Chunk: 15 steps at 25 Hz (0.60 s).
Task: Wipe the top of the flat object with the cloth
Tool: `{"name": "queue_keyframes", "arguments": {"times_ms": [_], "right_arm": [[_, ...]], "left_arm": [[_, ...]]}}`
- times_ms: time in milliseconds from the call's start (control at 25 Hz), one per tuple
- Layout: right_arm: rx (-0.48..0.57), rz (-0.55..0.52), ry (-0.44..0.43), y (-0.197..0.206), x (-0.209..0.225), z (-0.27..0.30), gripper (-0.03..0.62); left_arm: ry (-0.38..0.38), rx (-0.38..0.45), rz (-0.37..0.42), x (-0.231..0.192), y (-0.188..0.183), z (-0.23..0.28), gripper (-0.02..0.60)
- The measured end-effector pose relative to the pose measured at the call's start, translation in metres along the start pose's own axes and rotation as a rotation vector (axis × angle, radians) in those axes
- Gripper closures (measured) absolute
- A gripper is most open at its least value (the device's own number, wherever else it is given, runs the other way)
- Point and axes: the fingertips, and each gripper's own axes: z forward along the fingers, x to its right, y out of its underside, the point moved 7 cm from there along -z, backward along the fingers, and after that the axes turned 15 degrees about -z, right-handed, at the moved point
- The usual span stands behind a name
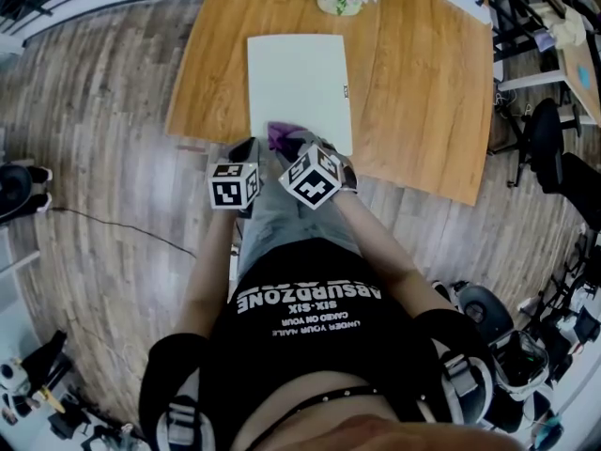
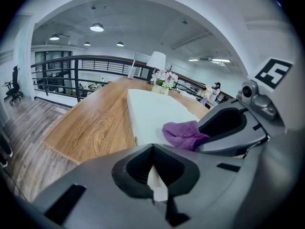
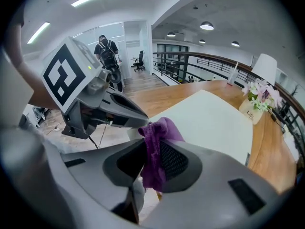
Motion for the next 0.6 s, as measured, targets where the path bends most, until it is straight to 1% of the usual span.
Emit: {"name": "queue_keyframes", "arguments": {"times_ms": [160, 320, 520, 600], "right_arm": [[0.022, -0.039, -0.045, -0.008, -0.009, 0.007, 0.494], [0.009, -0.085, -0.075, -0.013, -0.012, 0.009, 0.494], [-0.016, -0.105, -0.097, -0.013, -0.013, 0.015, 0.496], [-0.019, -0.097, -0.106, -0.013, -0.012, 0.017, 0.497]], "left_arm": [[-0.005, -0.006, 0.005, 0.001, 0.0, 0.0, 0.566], [-0.011, -0.005, 0.013, 0.001, -0.001, -0.001, 0.566], [-0.011, -0.022, 0.021, -0.001, 0.0, 0.001, 0.566], [-0.012, -0.024, 0.027, -0.001, 0.0, 0.0, 0.566]]}}
